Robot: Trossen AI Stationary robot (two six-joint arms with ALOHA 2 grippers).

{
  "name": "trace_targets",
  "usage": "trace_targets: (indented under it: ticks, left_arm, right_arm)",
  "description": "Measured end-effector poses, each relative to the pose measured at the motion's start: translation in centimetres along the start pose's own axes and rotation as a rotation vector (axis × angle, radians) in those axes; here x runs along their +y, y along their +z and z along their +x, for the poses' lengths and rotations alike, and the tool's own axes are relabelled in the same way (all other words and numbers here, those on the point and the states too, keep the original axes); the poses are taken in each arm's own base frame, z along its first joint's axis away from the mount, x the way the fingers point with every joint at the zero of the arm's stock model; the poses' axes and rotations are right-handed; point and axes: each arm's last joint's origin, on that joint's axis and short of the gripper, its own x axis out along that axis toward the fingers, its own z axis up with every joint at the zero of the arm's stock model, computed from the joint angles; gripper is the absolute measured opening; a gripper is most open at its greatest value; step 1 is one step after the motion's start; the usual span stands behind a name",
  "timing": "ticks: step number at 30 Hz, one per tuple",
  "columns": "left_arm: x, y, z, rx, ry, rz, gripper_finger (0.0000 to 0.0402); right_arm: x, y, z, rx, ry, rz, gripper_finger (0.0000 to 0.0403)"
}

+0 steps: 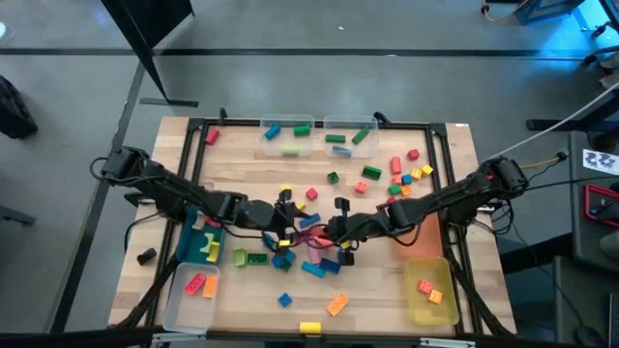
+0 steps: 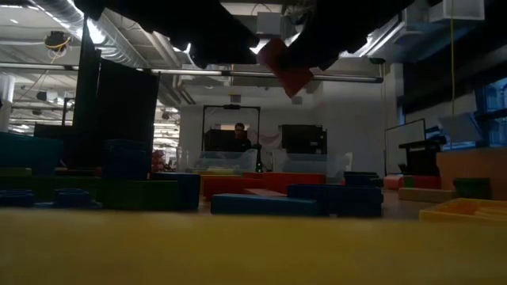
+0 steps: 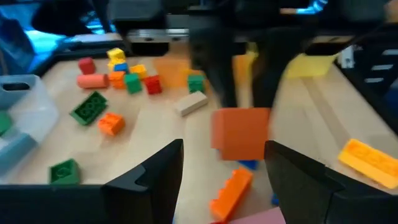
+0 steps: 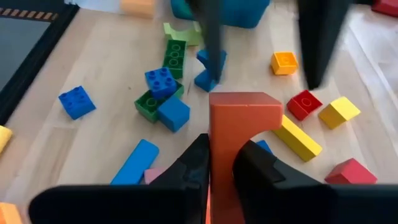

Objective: Sort blocks by size
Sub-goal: Put the orange block into the blue bin

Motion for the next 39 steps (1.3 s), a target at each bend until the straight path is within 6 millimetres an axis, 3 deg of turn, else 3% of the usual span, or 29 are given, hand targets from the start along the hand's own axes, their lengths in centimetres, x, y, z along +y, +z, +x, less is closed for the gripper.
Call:
trace_targets:
  ticks: [6, 39]
  left_arm:
    - [-0.08, 0.03, -0.02, -0.003, -0.005, -0.024, 0.0209]
    - [-0.2, 0.28, 0.34, -0.051, -0.008, -0.038, 0.0209]
  right_arm:
    - [0.04, 0.03, 0.0, -0.006, 0.002, 0.001, 0.0048]
    - [0.05, 0.88, -0.04, -0.093, -0.008, 0.023, 0.0054]
